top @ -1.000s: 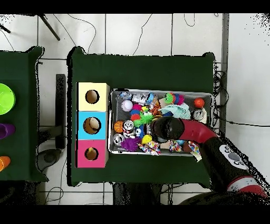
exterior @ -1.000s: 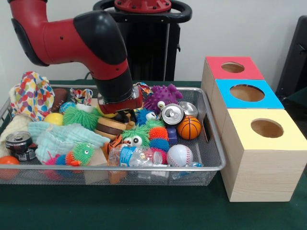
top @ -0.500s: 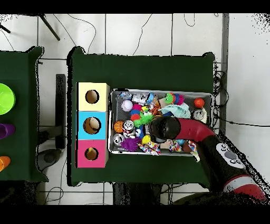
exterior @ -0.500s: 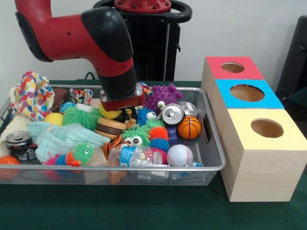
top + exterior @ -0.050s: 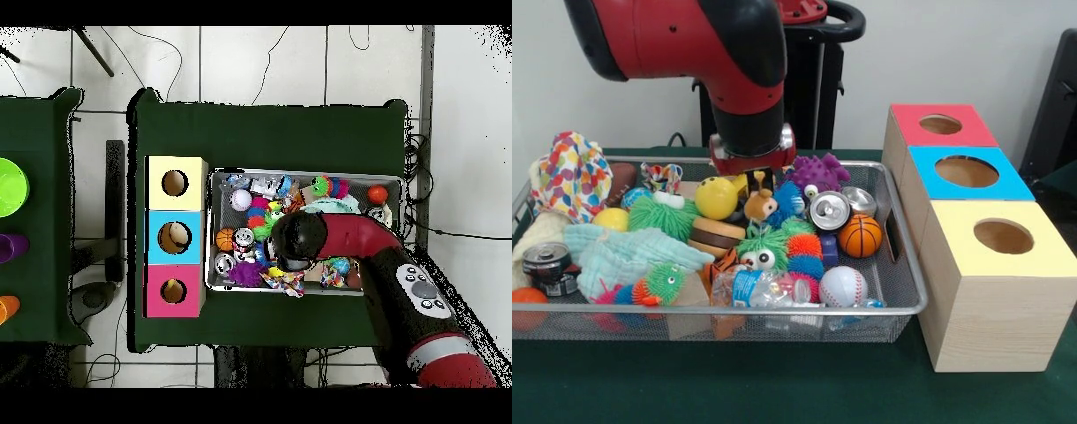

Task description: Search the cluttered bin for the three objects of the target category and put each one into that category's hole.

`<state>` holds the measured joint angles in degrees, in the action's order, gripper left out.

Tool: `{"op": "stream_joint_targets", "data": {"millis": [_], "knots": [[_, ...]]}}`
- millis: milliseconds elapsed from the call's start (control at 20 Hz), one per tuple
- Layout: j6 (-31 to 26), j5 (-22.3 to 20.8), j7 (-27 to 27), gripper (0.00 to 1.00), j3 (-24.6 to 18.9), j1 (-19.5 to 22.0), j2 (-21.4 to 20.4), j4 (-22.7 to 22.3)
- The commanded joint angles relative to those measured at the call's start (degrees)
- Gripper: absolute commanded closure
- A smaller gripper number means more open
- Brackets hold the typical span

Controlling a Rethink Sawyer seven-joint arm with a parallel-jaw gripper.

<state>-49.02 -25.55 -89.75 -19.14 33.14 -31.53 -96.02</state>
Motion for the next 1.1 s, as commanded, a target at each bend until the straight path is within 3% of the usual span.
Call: {"op": "stream_joint_targets", "data": {"millis": [50, 1100], "knots": [[-10.57, 0.34, 0.51, 1.0, 1.04, -1.57, -3.18, 4.34], [-15.86, -0.32, 1.53, 1.0, 1.26, -3.01, -7.29, 5.91]]}}
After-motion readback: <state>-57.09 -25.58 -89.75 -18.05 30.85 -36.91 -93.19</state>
